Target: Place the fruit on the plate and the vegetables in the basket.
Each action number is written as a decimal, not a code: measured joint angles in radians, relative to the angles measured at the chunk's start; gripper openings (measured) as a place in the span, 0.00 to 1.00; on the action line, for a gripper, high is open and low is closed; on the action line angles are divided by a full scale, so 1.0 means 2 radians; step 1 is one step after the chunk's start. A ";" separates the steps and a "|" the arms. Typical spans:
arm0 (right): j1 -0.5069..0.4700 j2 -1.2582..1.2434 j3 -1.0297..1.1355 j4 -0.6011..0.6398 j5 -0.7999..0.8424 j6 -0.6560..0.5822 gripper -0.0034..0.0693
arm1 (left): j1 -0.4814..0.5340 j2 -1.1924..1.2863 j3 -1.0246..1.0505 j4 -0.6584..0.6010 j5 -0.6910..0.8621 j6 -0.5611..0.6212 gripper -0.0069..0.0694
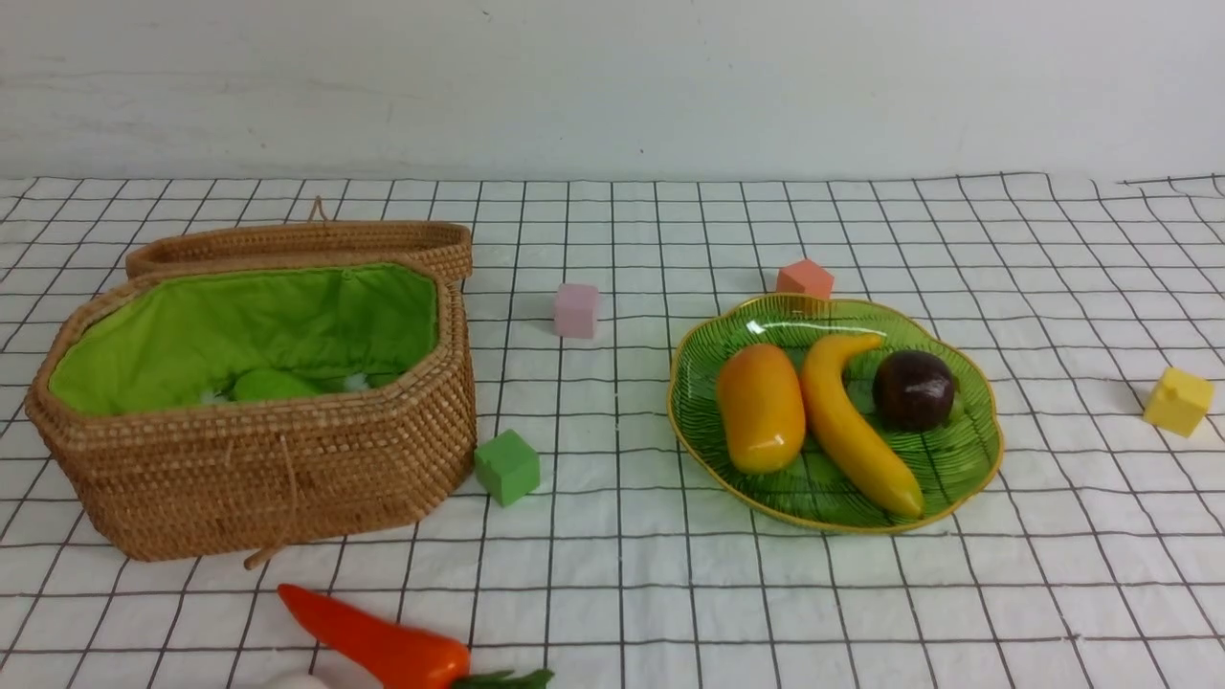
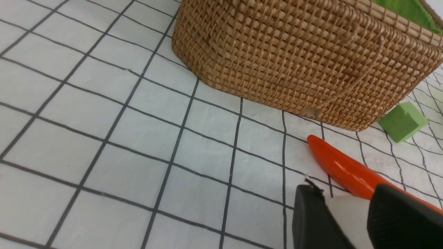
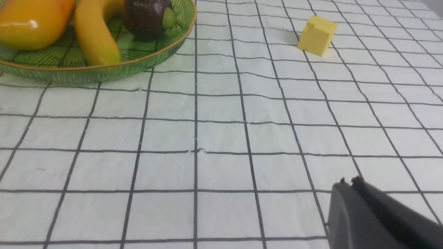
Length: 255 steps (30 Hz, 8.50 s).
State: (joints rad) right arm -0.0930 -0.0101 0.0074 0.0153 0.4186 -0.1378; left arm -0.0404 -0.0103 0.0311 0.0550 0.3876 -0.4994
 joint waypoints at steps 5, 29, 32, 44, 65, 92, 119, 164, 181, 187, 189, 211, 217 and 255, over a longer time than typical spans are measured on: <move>0.000 0.000 0.000 0.000 0.000 0.000 0.06 | 0.000 0.000 0.000 0.000 0.000 0.000 0.40; 0.000 0.000 0.000 0.000 -0.001 0.000 0.10 | 0.000 0.000 0.000 0.042 0.000 0.032 0.40; 0.000 0.000 0.000 0.000 -0.001 0.000 0.10 | 0.000 0.000 0.000 0.103 0.002 0.064 0.40; 0.000 0.000 0.000 0.001 -0.001 0.000 0.13 | 0.000 0.000 0.000 0.157 -0.058 0.031 0.40; 0.000 0.000 0.000 0.001 -0.001 0.000 0.15 | 0.000 0.229 -0.373 0.125 0.086 -0.132 0.40; 0.000 0.000 0.000 0.002 -0.001 0.000 0.19 | -0.199 0.584 -0.302 -0.056 0.160 -0.187 0.95; 0.000 0.000 0.000 0.002 -0.001 0.001 0.24 | -0.154 0.599 -0.514 0.048 0.302 -0.243 0.77; 0.000 0.000 0.000 0.002 -0.001 0.001 0.30 | -0.146 0.687 -0.678 0.055 0.408 -0.374 0.85; 0.000 0.000 0.000 0.002 -0.001 0.001 0.34 | -0.161 0.802 -0.537 -0.097 0.228 -0.366 0.82; 0.000 0.000 0.000 0.002 -0.001 0.001 0.35 | -0.161 0.845 -0.537 -0.107 0.232 -0.352 0.79; 0.000 0.000 0.000 0.002 -0.001 0.001 0.35 | -0.161 0.857 -0.537 -0.108 0.233 -0.346 0.78; 0.000 0.000 0.000 0.002 -0.001 0.001 0.37 | -0.161 0.820 -0.537 -0.151 0.279 -0.287 0.56; 0.000 0.000 0.000 0.002 -0.001 0.001 0.37 | -0.120 0.713 -0.558 -0.187 0.281 -0.299 0.56; 0.000 0.000 0.000 0.002 -0.001 0.001 0.37 | 0.070 0.666 -0.743 -0.235 0.301 0.082 0.66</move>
State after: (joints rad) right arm -0.0930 -0.0101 0.0074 0.0184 0.4162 -0.1367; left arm 0.0994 1.3225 -1.4542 -0.4156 0.9890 -0.3353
